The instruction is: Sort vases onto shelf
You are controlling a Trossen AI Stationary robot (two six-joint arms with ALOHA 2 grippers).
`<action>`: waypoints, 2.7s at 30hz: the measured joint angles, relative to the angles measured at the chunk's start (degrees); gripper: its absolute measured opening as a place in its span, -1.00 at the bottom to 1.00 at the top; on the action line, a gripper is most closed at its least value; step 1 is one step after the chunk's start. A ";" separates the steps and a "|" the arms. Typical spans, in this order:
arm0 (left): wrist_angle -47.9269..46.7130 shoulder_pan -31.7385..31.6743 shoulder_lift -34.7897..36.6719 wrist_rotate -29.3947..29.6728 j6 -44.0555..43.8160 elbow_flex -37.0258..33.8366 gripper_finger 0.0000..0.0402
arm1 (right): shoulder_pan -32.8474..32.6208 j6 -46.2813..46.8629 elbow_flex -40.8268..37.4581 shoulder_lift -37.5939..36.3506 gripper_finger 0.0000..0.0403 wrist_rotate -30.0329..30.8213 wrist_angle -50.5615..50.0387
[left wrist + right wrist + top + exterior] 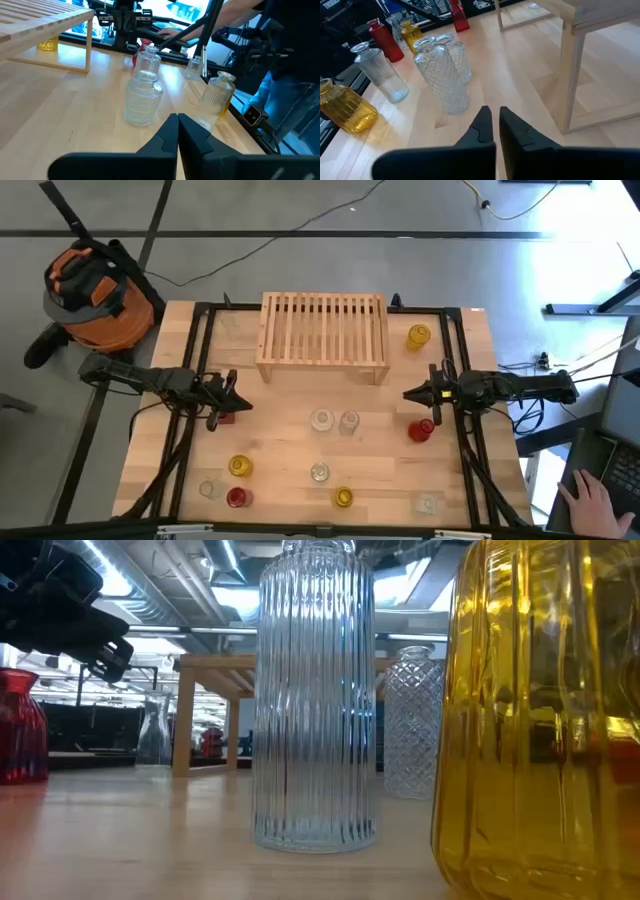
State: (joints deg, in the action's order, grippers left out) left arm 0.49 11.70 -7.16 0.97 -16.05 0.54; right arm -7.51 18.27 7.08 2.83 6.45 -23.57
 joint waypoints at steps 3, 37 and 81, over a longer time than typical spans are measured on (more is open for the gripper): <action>-0.02 -0.02 0.01 0.00 0.02 -0.01 -1.00 | 0.02 0.01 0.01 -0.01 -1.00 -0.01 0.00; 0.00 0.00 0.00 0.00 0.02 -0.02 -1.00 | 0.00 0.01 0.00 0.00 -1.00 -0.01 0.00; 0.63 -0.67 0.01 4.40 1.69 -0.04 -1.00 | 0.00 13.57 0.00 0.03 -1.00 6.04 16.36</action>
State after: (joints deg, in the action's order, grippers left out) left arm 1.13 11.03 -7.15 5.37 -14.36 0.49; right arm -7.51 31.85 7.08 2.86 12.49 -7.21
